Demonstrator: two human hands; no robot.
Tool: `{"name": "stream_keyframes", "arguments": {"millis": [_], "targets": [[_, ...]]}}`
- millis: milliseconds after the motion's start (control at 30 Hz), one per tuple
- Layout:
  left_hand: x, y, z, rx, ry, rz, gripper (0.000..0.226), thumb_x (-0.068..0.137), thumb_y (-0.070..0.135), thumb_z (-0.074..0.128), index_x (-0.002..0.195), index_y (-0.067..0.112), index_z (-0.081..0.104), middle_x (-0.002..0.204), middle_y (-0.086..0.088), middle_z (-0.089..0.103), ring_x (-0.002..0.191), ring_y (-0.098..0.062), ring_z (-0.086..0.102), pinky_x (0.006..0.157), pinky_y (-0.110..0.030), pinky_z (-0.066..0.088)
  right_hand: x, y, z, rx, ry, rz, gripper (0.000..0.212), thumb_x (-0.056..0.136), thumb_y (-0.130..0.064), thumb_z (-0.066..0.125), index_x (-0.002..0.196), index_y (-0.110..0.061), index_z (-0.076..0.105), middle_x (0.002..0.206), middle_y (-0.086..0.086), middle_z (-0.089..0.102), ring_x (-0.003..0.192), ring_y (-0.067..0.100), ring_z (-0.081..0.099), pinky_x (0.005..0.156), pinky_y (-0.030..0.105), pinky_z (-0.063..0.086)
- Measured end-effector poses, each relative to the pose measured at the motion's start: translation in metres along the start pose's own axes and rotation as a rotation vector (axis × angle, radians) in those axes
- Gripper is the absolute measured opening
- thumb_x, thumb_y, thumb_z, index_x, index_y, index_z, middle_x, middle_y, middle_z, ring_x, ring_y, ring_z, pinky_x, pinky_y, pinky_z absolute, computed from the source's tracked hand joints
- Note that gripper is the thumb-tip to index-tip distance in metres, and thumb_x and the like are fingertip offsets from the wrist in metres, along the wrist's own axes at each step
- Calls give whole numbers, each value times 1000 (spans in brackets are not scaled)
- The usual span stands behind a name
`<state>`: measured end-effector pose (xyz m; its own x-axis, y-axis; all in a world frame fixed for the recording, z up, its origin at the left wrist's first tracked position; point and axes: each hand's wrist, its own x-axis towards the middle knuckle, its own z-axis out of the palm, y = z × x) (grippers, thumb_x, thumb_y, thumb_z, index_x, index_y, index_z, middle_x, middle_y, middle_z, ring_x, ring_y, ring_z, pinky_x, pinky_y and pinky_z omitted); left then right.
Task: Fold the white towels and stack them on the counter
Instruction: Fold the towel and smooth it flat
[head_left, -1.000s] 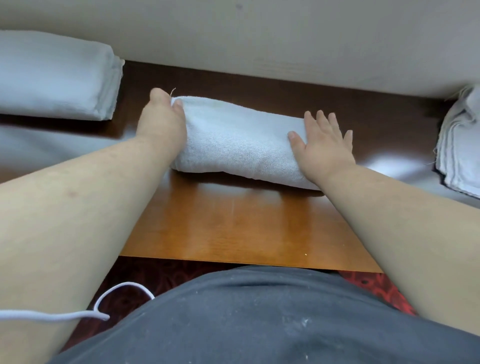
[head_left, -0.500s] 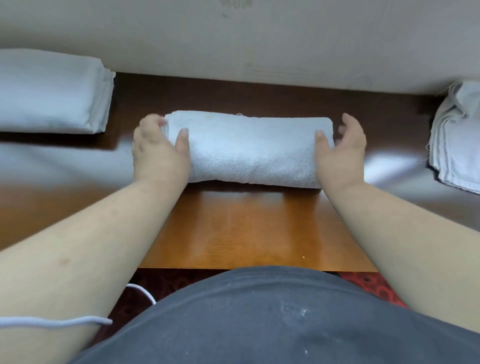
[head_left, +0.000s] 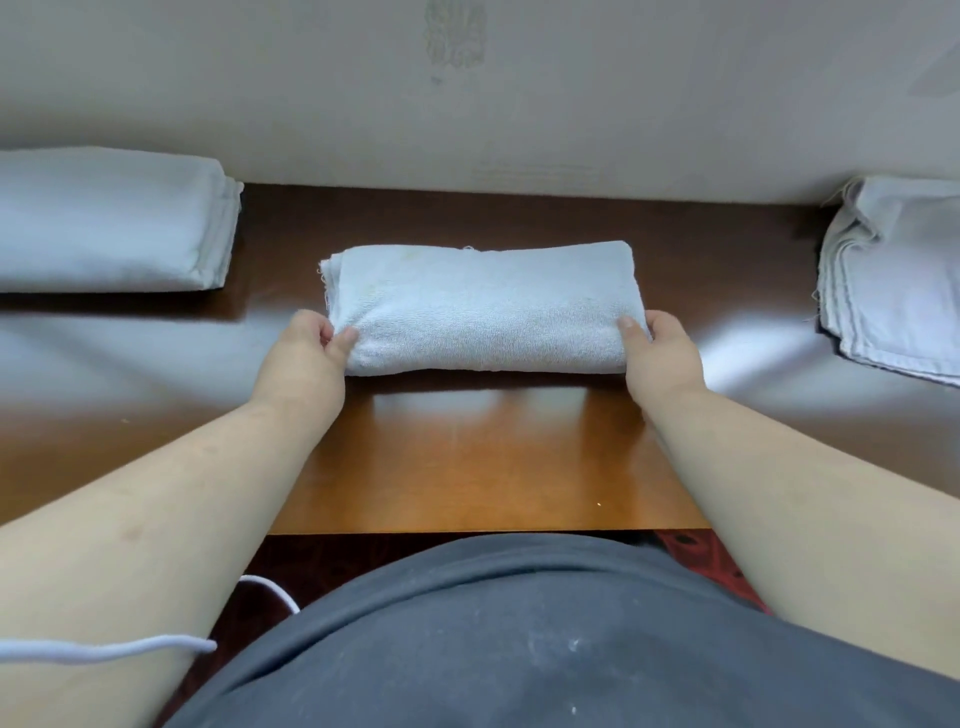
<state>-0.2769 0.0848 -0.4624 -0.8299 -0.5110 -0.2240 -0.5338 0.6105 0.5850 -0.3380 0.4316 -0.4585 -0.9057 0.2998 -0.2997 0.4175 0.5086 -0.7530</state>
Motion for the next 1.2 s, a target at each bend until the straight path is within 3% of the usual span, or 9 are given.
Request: {"name": "stream_keyframes", "arguments": {"millis": [100,167,300,500,633,867,967,1100,1200], "targets": [[-9,18,-1,28,151,57,30,94,33,59,119,21,48,120,-9,55,115,-31,50,97,-41,40,-3,-11,0,-193,111,-78,47,95,-47,55,136,-25,50,133,5,53,123,26,49,103,40,42],[-19,41,6,155,200,411,44,96,29,55,138,23,45,140,-6,45,132,-24,33,113,-36,22,-13,-27,10,-371,172,-341,58,97,-47,52,148,-22,40,151,6,40,140,26,32,117,40,25],[-22,87,41,501,-156,796,61,100,48,26,156,25,17,163,-3,14,150,-24,6,120,-44,1,-19,-57,51,-740,-186,-752,57,105,-42,30,158,-23,19,166,2,14,153,22,6,123,47,6],[38,60,39,662,-306,408,77,82,78,5,151,45,-7,163,8,-15,149,-17,-15,116,-59,-1,33,-45,34,-943,-345,-467,95,77,-90,16,156,-40,-3,166,-4,-10,152,18,-13,119,56,-2],[52,48,35,484,-298,268,73,86,72,13,152,44,-1,163,5,-16,149,-21,-15,120,-49,3,44,-36,30,-623,-220,-321,73,90,-74,24,155,-42,16,167,-1,-3,153,21,-5,120,48,9],[57,49,32,-126,-92,-471,103,74,78,52,151,16,24,148,-9,42,131,-36,43,109,-40,30,60,-30,16,10,-141,242,98,73,-62,62,155,-33,16,144,-3,48,120,29,55,104,44,45],[59,55,22,-335,-238,-585,103,53,85,61,134,21,50,127,0,60,111,-30,61,97,-40,47,62,-35,13,169,-177,404,102,60,-58,73,148,-28,33,124,-4,59,100,30,66,89,53,55],[50,59,15,-569,-407,-633,66,66,69,75,114,27,58,88,4,76,68,-20,74,52,-28,54,60,-43,3,213,-241,444,78,65,-63,65,134,-29,51,114,0,67,93,33,70,88,57,53],[38,55,3,-647,-463,-621,57,69,66,75,108,26,62,79,2,76,67,-21,74,52,-39,57,51,-54,-9,269,-237,437,66,70,-70,57,122,-29,59,112,-1,70,97,32,70,96,55,50]]}}
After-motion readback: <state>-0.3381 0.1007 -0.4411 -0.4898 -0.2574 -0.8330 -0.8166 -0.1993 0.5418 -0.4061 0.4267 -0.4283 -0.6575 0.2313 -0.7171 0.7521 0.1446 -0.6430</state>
